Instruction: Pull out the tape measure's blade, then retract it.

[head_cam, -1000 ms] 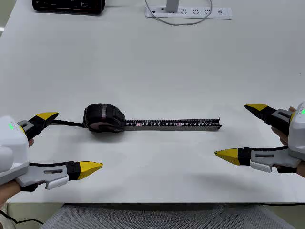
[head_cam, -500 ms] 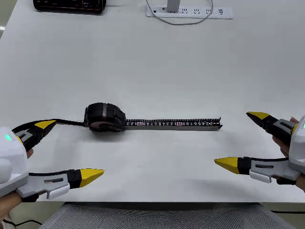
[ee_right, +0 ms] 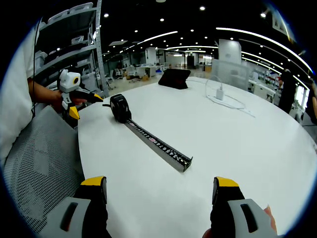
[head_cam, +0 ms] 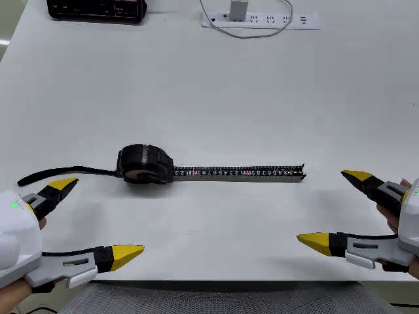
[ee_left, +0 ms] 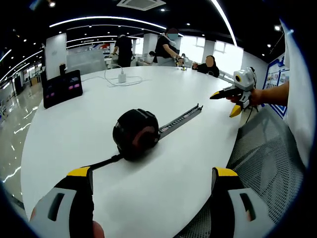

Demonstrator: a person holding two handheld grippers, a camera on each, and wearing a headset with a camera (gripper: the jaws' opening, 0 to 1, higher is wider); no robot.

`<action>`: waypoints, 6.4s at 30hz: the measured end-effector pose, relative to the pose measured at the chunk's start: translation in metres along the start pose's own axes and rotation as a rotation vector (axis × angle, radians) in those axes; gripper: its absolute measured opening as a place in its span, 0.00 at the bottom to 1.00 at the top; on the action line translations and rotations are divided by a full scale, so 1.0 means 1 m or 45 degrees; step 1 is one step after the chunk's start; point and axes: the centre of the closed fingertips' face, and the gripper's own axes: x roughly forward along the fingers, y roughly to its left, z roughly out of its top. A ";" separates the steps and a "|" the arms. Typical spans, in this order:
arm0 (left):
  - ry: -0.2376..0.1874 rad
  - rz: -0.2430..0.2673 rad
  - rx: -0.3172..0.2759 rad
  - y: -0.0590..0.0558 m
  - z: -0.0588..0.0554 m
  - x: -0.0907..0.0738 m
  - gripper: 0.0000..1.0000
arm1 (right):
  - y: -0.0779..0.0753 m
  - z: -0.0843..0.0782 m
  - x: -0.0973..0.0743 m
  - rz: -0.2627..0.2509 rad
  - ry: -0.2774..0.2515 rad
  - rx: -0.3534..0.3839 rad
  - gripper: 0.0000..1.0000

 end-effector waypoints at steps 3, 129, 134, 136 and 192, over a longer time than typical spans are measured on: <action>0.008 -0.001 0.003 0.000 -0.002 -0.001 0.97 | 0.000 -0.003 0.001 0.000 0.012 0.000 0.87; -0.102 0.125 -0.297 -0.003 0.047 0.067 0.93 | -0.023 0.016 0.013 0.060 0.023 -0.057 0.75; -0.118 0.180 -0.334 -0.002 0.049 0.070 0.93 | -0.025 0.016 0.016 0.100 0.049 -0.099 0.66; -0.124 0.202 -0.356 0.000 0.049 0.071 0.93 | -0.024 0.015 0.017 0.125 0.068 -0.120 0.62; -0.127 0.545 -0.544 0.038 0.038 0.082 0.62 | -0.048 0.010 0.051 0.365 0.324 -0.480 0.34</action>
